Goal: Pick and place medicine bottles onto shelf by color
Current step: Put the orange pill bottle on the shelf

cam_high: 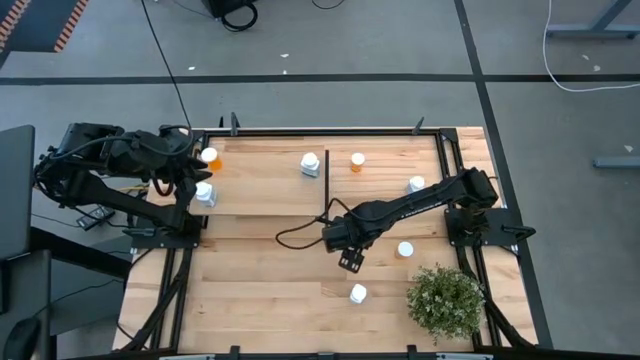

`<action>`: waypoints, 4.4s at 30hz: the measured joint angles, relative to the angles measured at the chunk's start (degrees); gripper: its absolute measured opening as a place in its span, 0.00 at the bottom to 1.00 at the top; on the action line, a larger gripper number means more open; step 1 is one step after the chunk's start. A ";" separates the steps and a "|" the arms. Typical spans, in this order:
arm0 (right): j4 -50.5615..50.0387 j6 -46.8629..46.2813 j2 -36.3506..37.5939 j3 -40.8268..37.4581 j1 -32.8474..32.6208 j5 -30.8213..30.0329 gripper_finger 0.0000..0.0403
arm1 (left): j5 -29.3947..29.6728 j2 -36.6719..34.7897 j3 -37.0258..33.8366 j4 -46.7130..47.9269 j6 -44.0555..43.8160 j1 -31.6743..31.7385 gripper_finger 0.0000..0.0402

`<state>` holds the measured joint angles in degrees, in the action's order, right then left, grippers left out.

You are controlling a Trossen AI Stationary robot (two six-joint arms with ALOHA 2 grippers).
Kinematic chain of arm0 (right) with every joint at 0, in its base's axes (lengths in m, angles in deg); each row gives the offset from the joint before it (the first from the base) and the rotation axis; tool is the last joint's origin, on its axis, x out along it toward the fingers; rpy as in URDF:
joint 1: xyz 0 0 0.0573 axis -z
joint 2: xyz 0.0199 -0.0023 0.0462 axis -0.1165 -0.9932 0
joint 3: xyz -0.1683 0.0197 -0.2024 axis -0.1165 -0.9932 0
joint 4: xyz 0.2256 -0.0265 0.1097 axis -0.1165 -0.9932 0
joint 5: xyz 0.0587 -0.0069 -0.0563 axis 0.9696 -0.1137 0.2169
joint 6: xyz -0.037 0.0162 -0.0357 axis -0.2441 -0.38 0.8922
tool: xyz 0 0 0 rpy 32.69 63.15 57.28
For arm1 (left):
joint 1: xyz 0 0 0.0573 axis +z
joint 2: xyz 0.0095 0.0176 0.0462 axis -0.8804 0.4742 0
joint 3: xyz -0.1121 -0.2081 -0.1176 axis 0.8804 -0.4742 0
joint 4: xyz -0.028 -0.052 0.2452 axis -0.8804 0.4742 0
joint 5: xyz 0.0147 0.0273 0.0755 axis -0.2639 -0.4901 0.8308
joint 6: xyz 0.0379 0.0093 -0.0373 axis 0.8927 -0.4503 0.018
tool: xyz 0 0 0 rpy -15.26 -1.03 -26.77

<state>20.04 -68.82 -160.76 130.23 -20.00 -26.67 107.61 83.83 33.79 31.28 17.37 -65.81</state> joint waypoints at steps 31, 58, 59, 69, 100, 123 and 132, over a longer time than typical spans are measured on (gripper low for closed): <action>5.42 7.59 0.00 -9.43 3.18 -1.59 0.76 | -6.39 3.96 -0.02 -0.18 -6.23 0.00 0.34; 6.39 9.44 4.15 -9.60 3.02 -2.63 0.57 | -6.47 4.15 0.00 -0.27 -5.48 0.00 0.33; 6.28 9.44 4.41 -9.60 3.05 -2.89 0.56 | -6.47 4.15 0.00 -0.43 -5.32 0.00 0.32; 6.86 8.81 4.74 -9.58 3.07 -2.10 0.56 | -6.47 4.15 0.00 -1.42 -5.18 0.01 0.32; 14.99 7.26 4.74 -17.10 3.55 -3.23 0.74 | -4.04 4.67 0.00 -6.45 -5.16 0.02 0.30; 17.36 7.21 4.74 -17.12 3.55 -1.15 0.57 | -4.09 7.91 -0.02 -6.38 -4.94 0.01 0.29; 12.07 6.15 4.68 -12.66 3.40 5.20 0.57 | -4.68 7.89 -0.02 -6.32 -4.96 0.02 0.29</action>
<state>32.11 -62.67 -156.08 117.58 -16.60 -21.46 102.94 91.72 33.77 24.97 12.41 -65.79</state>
